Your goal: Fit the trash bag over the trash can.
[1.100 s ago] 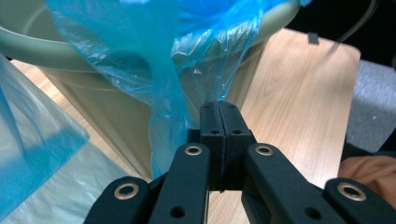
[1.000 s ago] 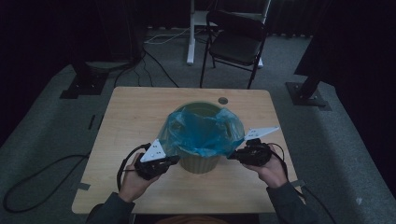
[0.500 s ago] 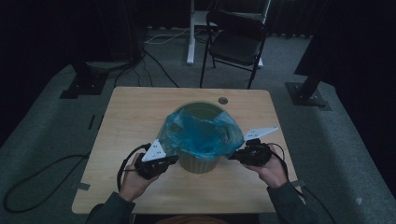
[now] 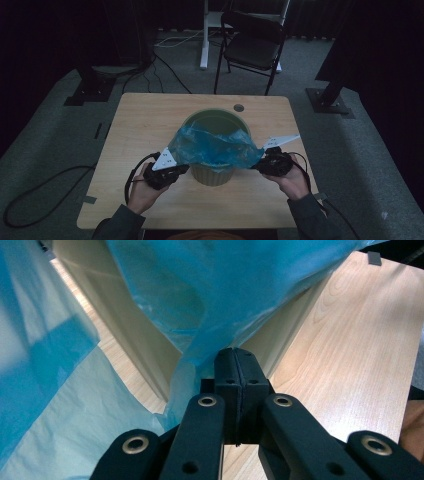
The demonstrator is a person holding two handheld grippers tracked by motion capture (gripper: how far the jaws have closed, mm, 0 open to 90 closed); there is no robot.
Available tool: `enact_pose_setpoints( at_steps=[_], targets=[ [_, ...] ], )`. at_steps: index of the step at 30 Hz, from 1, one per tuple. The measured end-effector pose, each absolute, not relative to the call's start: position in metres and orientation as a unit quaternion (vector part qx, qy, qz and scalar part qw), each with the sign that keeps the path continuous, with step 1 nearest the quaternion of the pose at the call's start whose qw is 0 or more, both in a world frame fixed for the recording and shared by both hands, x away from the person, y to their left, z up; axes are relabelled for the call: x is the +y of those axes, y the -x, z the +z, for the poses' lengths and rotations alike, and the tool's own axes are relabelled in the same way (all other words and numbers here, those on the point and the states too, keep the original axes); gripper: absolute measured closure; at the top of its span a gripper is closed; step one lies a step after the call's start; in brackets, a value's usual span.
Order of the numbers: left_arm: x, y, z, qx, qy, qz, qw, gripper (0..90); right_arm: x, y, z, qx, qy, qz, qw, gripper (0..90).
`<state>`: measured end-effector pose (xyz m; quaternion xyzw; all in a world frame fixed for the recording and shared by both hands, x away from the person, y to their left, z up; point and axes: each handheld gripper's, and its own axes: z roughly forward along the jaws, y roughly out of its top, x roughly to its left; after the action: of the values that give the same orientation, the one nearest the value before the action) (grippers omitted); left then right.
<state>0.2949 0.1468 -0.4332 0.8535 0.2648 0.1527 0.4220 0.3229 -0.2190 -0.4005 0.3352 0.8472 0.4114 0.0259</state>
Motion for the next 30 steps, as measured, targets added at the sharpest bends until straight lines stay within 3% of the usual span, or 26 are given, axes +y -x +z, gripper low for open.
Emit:
enact_pose_setpoints(
  at_steps=[13, 20, 30],
  targets=[
    [0.138, -0.296, -0.438, 0.259, -0.861, 0.148, 0.412, 84.9, -0.229, -0.326, -0.405, 0.843, -0.356, 0.402, 0.029, 89.8],
    [0.15, -0.291, -0.43, 0.266, -0.847, 0.151, 0.436, 74.4, -0.235, -0.321, -0.4, 0.841, -0.344, 0.417, 0.032, 74.3],
    [0.166, -0.284, -0.422, 0.263, -0.834, 0.153, 0.46, 64.3, -0.248, -0.316, -0.393, 0.835, -0.34, 0.43, 0.043, 70.1]
  ],
)
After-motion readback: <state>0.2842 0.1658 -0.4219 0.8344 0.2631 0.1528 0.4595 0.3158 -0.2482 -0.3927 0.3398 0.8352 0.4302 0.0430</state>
